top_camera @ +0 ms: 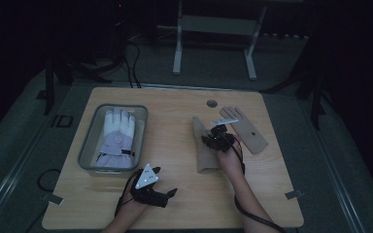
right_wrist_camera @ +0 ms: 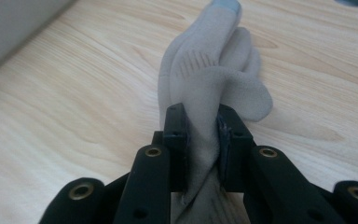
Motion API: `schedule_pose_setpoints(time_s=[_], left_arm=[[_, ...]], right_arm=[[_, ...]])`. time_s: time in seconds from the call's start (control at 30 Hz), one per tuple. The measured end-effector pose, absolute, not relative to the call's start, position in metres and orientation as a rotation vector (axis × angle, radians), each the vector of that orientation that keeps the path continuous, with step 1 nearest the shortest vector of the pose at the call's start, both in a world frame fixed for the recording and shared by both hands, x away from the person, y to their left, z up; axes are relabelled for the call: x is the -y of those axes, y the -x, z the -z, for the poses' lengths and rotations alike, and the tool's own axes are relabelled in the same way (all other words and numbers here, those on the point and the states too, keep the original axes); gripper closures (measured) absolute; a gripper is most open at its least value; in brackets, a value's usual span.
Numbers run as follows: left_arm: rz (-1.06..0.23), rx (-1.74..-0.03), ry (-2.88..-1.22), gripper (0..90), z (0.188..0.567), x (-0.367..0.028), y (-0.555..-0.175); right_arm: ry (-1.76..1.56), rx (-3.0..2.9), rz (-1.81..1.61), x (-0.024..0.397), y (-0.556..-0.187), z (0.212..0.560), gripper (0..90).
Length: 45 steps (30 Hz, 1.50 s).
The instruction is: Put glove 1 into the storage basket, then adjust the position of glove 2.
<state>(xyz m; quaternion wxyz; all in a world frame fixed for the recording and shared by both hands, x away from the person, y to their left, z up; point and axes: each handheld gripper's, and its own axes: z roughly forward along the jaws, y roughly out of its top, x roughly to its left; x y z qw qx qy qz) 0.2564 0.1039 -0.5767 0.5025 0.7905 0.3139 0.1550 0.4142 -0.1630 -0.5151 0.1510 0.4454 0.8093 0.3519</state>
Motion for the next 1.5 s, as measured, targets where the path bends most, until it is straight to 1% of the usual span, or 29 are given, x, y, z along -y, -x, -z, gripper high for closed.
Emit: schedule_pose_setpoints(time_s=[0.17,0.3,0.43,0.57,0.7,0.77,0.83,0.9,1.03,1.13,1.17,1.23,1.5], left_arm=[[-0.379,-0.754,-1.907,3.2,0.577,-0.104,-0.256],[-0.38,-0.748,-1.905,3.2,0.577,-0.105,-0.256],[-0.38,-0.748,-1.904,3.2,0.577,-0.105,-0.256],[-0.384,-0.748,-1.903,3.2,0.577,-0.105,-0.255],[-0.373,-0.756,-1.899,3.2,0.577,-0.105,-0.256],[-0.371,-0.759,-1.894,3.2,0.577,-0.106,-0.256],[-0.37,-0.756,-1.896,3.2,0.577,-0.106,-0.256],[-0.37,-0.753,-1.899,3.2,0.577,-0.106,-0.256],[-0.369,-0.752,-1.899,3.2,0.577,-0.105,-0.256],[-0.368,-0.752,-1.897,3.2,0.577,-0.106,-0.256],[-0.368,-0.753,-1.897,3.2,0.577,-0.106,-0.256],[-0.369,-0.752,-1.899,3.2,0.577,-0.105,-0.256],[-0.374,-0.748,-1.905,3.2,0.577,-0.105,-0.256]], right_arm=[[-1.29,-2.296,-1.031,0.157,-0.393,0.512,76.2],[-1.29,-2.304,-1.01,0.152,-0.385,0.515,76.1],[-1.347,-2.297,-0.995,0.141,-0.372,0.529,75.5],[-1.373,-2.323,-0.981,0.131,-0.37,0.541,73.7],[-1.313,-2.359,-0.933,0.122,-0.368,0.55,68.6],[-1.306,-2.366,-0.938,0.124,-0.369,0.552,64.4],[-1.297,-2.365,-0.939,0.125,-0.368,0.552,57.7],[-1.301,-2.368,-0.94,0.127,-0.368,0.552,56.1],[-1.305,-2.349,-0.975,0.14,-0.367,0.541,50.6],[-1.301,-2.339,-0.99,0.149,-0.366,0.535,50.6],[-1.299,-2.307,-1.015,0.164,-0.367,0.525,50.2],[-1.29,-2.277,-1.021,0.176,-0.368,0.519,49.8],[-1.262,-2.233,-1.036,0.219,-0.377,0.507,49.1]])
